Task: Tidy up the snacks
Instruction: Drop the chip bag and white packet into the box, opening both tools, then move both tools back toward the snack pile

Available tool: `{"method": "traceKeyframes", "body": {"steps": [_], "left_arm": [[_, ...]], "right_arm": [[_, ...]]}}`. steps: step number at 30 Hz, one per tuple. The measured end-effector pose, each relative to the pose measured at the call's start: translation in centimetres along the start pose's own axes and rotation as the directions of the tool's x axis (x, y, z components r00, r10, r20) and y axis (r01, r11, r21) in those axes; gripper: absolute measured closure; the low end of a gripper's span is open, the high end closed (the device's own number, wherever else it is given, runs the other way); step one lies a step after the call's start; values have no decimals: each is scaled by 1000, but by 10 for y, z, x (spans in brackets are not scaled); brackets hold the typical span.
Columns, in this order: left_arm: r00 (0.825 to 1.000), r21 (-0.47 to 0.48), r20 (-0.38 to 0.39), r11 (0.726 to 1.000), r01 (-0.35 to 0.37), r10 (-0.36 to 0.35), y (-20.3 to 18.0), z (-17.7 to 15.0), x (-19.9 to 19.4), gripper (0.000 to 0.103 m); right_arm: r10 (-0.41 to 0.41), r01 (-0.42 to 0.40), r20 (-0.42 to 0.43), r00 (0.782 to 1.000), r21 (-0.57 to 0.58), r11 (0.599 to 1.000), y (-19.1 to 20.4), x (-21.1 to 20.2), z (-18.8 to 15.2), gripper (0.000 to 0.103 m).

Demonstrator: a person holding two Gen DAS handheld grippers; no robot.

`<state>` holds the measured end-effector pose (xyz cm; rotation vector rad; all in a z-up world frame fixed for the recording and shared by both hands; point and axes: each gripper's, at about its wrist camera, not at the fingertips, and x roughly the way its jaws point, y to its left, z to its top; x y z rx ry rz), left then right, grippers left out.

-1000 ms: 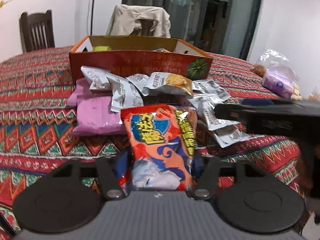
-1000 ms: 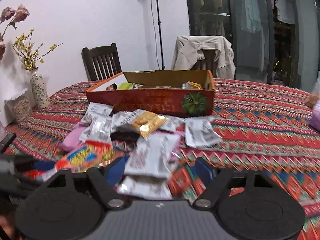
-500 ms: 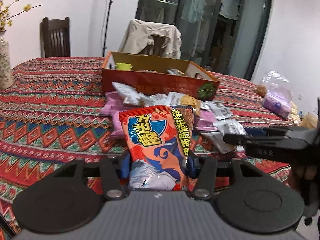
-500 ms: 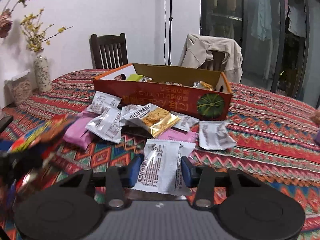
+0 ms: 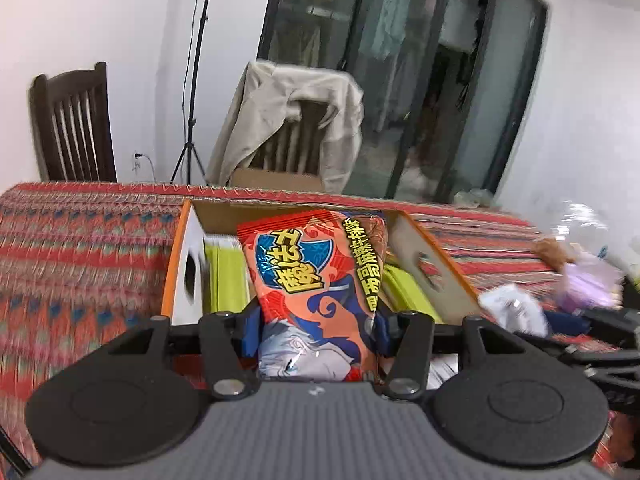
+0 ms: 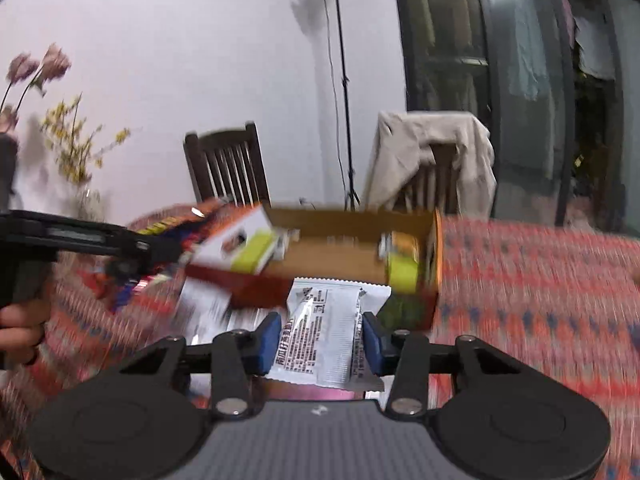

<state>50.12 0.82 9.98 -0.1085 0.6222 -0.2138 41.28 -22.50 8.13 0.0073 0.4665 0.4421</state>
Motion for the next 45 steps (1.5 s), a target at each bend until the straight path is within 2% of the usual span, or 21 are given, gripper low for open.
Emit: {"method": "traceKeyframes", "body": {"steps": [2, 5, 9, 10, 12, 14, 16, 19, 20, 24, 28, 34, 40, 42, 45], "left_arm": [[998, -7, -55, 1000, -23, 23, 4, 26, 43, 50], [992, 28, -91, 996, -84, 87, 4, 48, 102, 50], [973, 2, -188, 991, -133, 131, 18, 58, 164, 50], [970, -4, -201, 990, -138, 134, 20, 58, 173, 49], [966, -14, -216, 989, -146, 139, 26, 59, 185, 39], [967, -10, -209, 988, -152, 146, 30, 59, 187, 34], [968, 2, -204, 989, -148, 145, 31, 59, 184, 31], [971, 4, -192, 990, -141, 139, 35, 60, 173, 25], [973, 5, -186, 991, -136, 135, 36, 61, 169, 23], [979, 23, -162, 992, -125, 127, 35, 69, 150, 22], [985, 32, -121, 993, -117, 120, 28, 80, 114, 22], [996, 63, -11, 994, -87, 88, 12, 81, 26, 16], [994, 99, 98, 993, -61, 52, -2, 48, -72, 7], [990, 107, 139, 993, -46, 31, -6, 29, -103, 4], [978, 131, 206, 990, -60, 32, -15, -3, -144, 2]], "right_arm": [[15, -15, -20, 1000, 15, 1000, -15, 39, 34, 60], [34, -28, -107, 994, 57, 998, -33, 107, 75, 60], [-24, 36, -235, 972, 51, 998, -48, 197, 104, 60], [-35, 51, -270, 962, 51, 997, -51, 218, 107, 60], [-38, 64, -318, 947, 71, 995, -56, 251, 108, 59], [-35, 69, -360, 932, 82, 994, -58, 278, 106, 58], [-64, 101, -383, 922, 78, 992, -57, 295, 101, 58], [-88, 132, -390, 917, 86, 988, -56, 306, 99, 37], [-81, 126, -384, 920, 94, 988, -56, 306, 98, 35], [-68, 107, -367, 928, 87, 990, -52, 297, 102, 34], [-94, 113, -334, 938, 40, 993, -45, 269, 116, 33], [-108, 109, -245, 963, -10, 994, -32, 188, 133, 28], [-82, 78, -137, 987, -38, 996, -18, 84, 129, 20], [-73, 68, -99, 992, -53, 996, -11, 50, 122, 20], [-63, 61, -36, 997, -68, 996, -3, -2, 107, 14]]}}
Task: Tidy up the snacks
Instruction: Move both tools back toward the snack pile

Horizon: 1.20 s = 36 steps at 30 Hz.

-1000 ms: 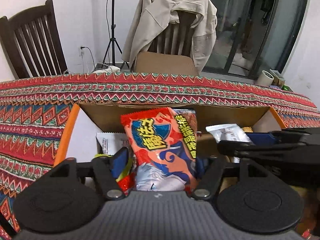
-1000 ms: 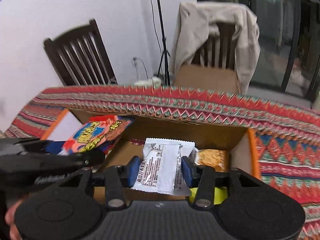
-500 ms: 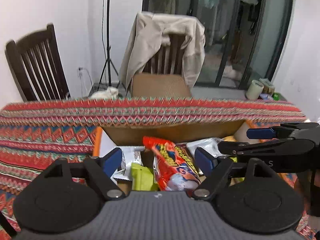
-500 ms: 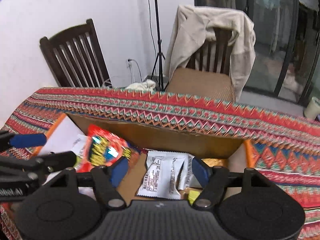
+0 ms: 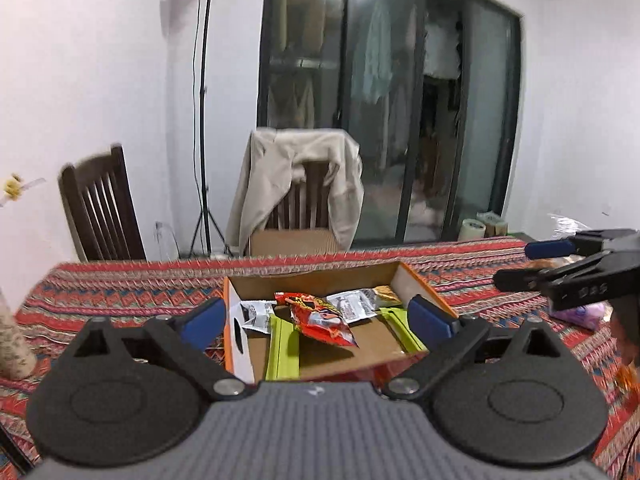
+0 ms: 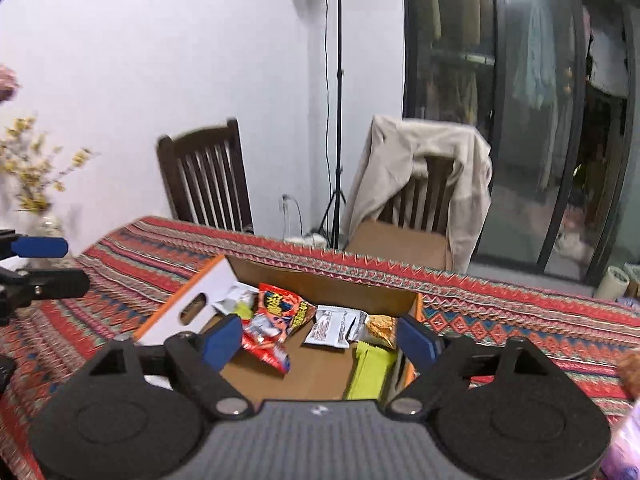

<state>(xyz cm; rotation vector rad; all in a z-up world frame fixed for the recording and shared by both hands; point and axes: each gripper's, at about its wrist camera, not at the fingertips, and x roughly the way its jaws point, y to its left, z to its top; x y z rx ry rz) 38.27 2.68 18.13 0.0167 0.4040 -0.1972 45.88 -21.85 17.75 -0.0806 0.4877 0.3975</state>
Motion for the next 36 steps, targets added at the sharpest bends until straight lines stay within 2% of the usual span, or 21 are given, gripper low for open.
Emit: {"method": "traceKeyframes", "body": {"steps": [6, 11, 13, 16, 19, 24, 26, 30, 36], "left_arm": [[993, 14, 119, 1000, -25, 23, -22, -58, -76, 0], [985, -37, 138, 995, -98, 102, -33, -104, -114, 0], [984, -58, 132, 992, -114, 121, -32, -122, -121, 0], [980, -96, 118, 984, -147, 158, -33, -148, -127, 0], [982, -121, 79, 980, -159, 169, -34, -177, -131, 0], [983, -152, -56, 972, -180, 173, -32, -214, -119, 0], [983, -149, -80, 973, -179, 168, -33, -221, -114, 0], [981, -131, -97, 975, -181, 169, -36, -227, -105, 0], [980, -122, -115, 977, -176, 162, -37, -225, -88, 0]], "right_arm": [[11, -9, 104, 995, -24, 1000, 18, -90, -55, 8], [-21, 25, 165, 986, -24, 999, 30, -142, -107, 6], [-36, 41, 188, 982, -22, 999, 35, -156, -131, 2], [-96, 108, 206, 974, -48, 993, 49, -170, -169, 0], [-136, 150, 206, 969, -55, 987, 60, -176, -208, 0], [-115, 109, 133, 984, 53, 993, 65, -161, -265, 0], [-109, 103, 82, 991, 74, 992, 68, -153, -282, 0], [-90, 87, 48, 995, 67, 994, 77, -142, -297, 0], [-122, 121, 38, 992, 18, 992, 87, -128, -293, 2]]}}
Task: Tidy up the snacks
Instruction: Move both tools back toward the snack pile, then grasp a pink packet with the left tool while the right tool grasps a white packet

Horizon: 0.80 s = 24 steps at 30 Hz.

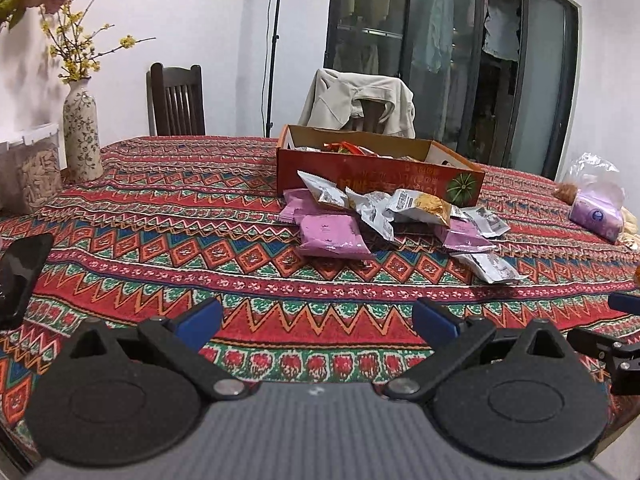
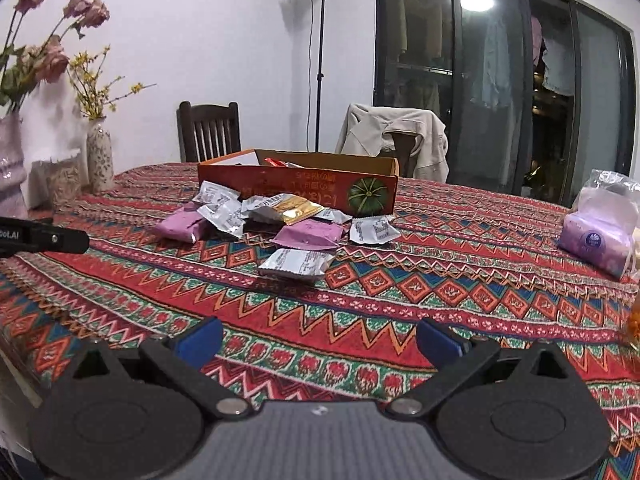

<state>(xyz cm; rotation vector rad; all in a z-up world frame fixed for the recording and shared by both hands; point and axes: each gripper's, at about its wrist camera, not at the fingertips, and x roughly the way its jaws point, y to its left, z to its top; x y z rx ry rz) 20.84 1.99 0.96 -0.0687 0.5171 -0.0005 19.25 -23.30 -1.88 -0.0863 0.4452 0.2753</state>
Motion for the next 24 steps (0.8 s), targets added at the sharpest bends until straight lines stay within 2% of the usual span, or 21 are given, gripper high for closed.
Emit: {"method": "traceKeyframes", "body": {"steps": [7, 11, 14, 16, 19, 20, 21, 23, 24], "left_arm": [[1000, 18, 9, 1000, 11, -11, -6, 21, 38, 0], [1000, 36, -13, 999, -3, 3, -10, 39, 78, 2], [1000, 45, -29, 999, 9, -8, -11, 49, 106, 3], [999, 62, -51, 998, 1, 2, -13, 53, 125, 8], [995, 65, -101, 998, 17, -10, -13, 57, 146, 21], [993, 68, -116, 997, 30, -22, -14, 56, 151, 33], [989, 73, -145, 997, 38, -27, -15, 55, 156, 37], [990, 73, -141, 997, 39, -28, -14, 53, 155, 40], [989, 70, -145, 997, 42, -31, -13, 53, 152, 41]], "right_arm": [[34, -34, -22, 999, 3, 999, -2, 25, 19, 10], [52, -51, -34, 998, 44, 998, -8, 50, 36, 12], [65, -60, -65, 996, 73, 996, -10, 76, 45, 18], [73, -65, -87, 994, 87, 994, -11, 92, 50, 18], [80, -69, -110, 991, 102, 992, -8, 115, 58, 19], [83, -71, -113, 990, 100, 992, -6, 121, 60, 19], [81, -70, -124, 989, 92, 993, -4, 128, 62, 19], [78, -67, -149, 986, 74, 995, 1, 139, 64, 28], [83, -73, -165, 983, 68, 995, 3, 143, 65, 38]]}}
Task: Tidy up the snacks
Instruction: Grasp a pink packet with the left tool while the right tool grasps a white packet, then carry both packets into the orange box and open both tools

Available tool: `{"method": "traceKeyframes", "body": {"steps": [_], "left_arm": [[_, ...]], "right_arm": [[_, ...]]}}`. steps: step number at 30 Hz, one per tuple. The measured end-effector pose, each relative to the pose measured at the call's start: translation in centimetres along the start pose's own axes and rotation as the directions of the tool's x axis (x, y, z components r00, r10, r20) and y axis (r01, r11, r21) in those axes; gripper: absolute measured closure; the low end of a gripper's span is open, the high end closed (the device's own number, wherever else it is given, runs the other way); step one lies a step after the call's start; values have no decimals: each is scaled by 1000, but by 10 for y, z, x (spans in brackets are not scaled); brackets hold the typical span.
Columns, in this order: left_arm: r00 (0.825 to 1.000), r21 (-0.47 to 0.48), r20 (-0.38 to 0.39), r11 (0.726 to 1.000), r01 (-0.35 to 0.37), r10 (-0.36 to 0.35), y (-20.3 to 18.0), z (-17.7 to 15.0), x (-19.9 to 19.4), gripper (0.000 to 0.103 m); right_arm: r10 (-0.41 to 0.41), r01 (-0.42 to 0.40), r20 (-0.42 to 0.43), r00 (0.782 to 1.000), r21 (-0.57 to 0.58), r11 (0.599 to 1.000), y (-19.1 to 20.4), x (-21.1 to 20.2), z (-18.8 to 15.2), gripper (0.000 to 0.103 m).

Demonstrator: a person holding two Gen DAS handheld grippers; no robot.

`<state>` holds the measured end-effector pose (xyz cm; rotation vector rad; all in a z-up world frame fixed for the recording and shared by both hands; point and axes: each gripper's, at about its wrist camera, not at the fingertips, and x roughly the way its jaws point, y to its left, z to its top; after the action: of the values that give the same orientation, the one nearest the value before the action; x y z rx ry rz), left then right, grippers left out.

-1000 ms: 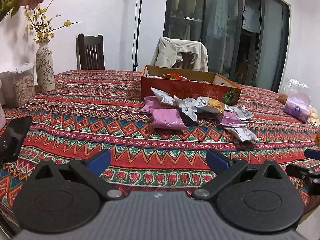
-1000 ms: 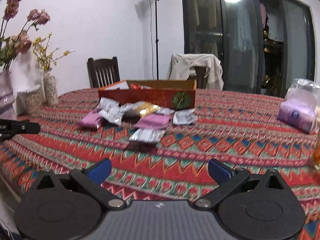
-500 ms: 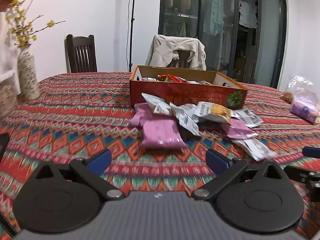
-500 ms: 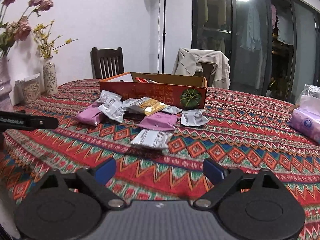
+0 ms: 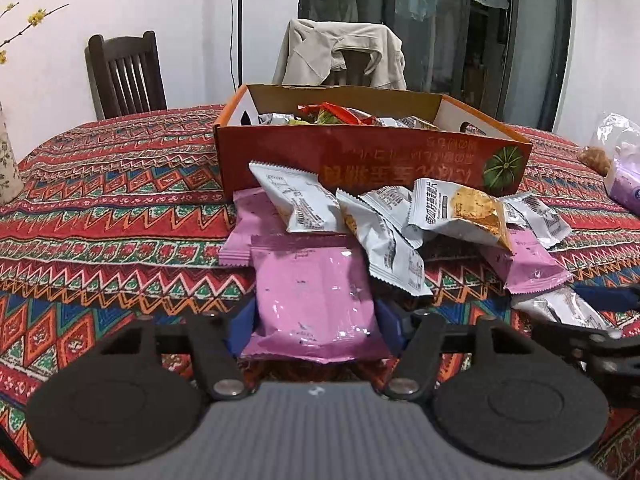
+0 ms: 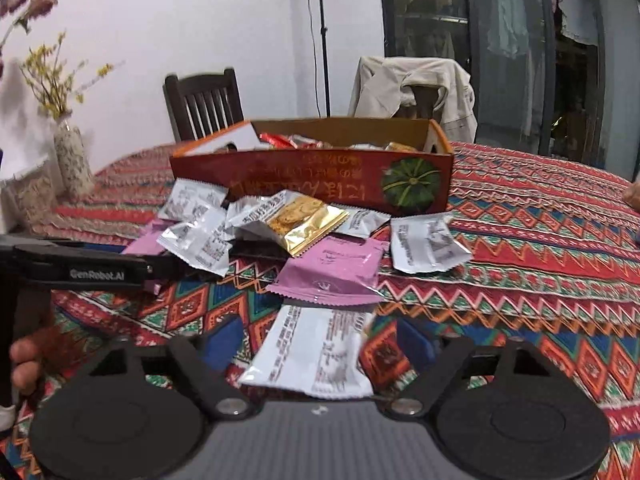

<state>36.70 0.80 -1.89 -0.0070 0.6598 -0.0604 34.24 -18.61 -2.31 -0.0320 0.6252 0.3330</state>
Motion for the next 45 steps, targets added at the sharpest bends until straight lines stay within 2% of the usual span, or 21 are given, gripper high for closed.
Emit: {"method": "traceKeyframes", "body": {"steps": [1, 5, 7, 10, 12, 17, 20, 29, 38, 45], "left_arm": [[1000, -4, -10, 1000, 0, 0, 1, -1, -4, 41], [1000, -22, -22, 1000, 18, -18, 7, -21, -41, 41], [998, -35, -45, 999, 33, -35, 6, -36, -55, 41], [999, -5, -28, 1000, 18, -18, -5, -49, -72, 40], [1000, -9, -12, 1000, 27, -27, -6, -49, -73, 36], [1000, -12, -14, 1000, -18, 18, -5, -47, -65, 31], [1000, -4, -8, 1000, -14, 14, -7, -48, -66, 40], [1000, 15, -14, 1000, 8, -8, -16, -53, -76, 41], [999, -8, 35, 999, 35, -34, -9, -33, -87, 41], [987, -7, 147, 998, 59, -57, 4, 17, -78, 41]], "right_arm": [[4, -4, -12, 1000, -3, 1000, 1, 3, 1, 47], [1, -2, -28, 1000, -26, 1000, 3, -6, -2, 53], [12, -14, -39, 999, -42, 999, 2, -22, -10, 54], [-5, 2, -50, 999, -60, 998, 3, -36, -22, 53], [-13, 10, -45, 999, -65, 998, 5, -38, -23, 51], [-11, 8, -32, 999, -71, 997, 4, -39, -25, 50], [-12, 10, -25, 1000, -58, 998, 2, -42, -29, 50], [2, -3, -19, 1000, -46, 999, -1, -51, -34, 56], [17, -17, 15, 1000, -31, 999, -7, -58, -27, 58], [25, -23, 89, 996, -29, 999, -18, -58, 6, 58]]}}
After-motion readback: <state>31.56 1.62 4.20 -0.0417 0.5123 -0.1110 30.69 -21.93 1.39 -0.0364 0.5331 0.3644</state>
